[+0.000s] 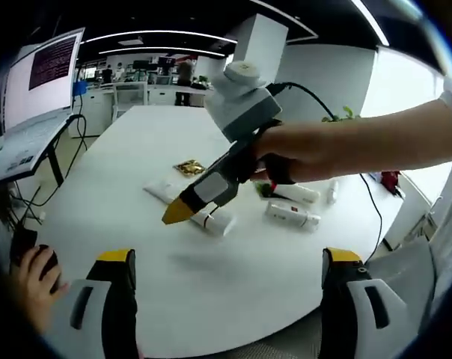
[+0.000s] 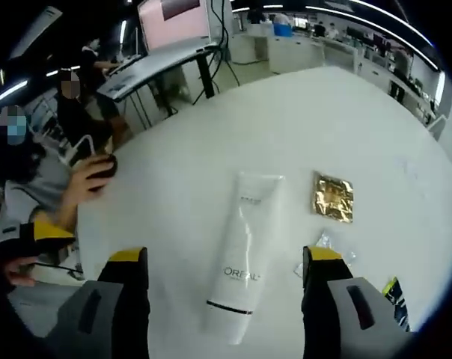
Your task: Arrange the skincare products in the storage area until every visible bottle or jar stands upright without overlapping.
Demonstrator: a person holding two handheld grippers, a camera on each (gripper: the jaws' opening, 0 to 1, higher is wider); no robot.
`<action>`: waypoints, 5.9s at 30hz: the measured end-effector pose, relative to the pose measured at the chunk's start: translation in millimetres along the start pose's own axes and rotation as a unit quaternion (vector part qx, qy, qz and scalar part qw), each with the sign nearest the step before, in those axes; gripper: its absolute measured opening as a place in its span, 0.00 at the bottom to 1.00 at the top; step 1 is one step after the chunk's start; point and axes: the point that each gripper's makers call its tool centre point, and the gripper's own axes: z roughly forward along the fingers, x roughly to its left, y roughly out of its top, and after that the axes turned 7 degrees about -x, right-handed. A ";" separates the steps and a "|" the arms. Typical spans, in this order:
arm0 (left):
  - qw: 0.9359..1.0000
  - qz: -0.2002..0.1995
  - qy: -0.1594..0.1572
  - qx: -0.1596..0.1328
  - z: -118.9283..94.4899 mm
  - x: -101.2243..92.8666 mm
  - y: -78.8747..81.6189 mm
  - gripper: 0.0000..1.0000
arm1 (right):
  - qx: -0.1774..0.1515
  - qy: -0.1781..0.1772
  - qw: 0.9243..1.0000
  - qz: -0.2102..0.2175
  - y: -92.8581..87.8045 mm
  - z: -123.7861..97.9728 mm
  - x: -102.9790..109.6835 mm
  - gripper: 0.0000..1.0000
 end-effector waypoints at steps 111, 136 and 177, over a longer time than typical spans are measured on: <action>0.997 -0.050 -0.028 -0.060 -3.6 -8.7 23.1 0.97 | -0.128 -0.036 0.991 -0.033 8.3 -51.9 7.9 0.30; 0.992 -0.090 -0.035 -0.081 -5.6 -9.4 39.3 0.96 | -0.188 -0.040 0.981 -0.014 -19.4 -106.1 35.5 0.29; 0.979 0.001 -0.128 -0.161 11.8 -88.8 93.0 0.17 | -0.252 -0.056 0.963 -0.081 -28.0 -187.1 83.8 0.29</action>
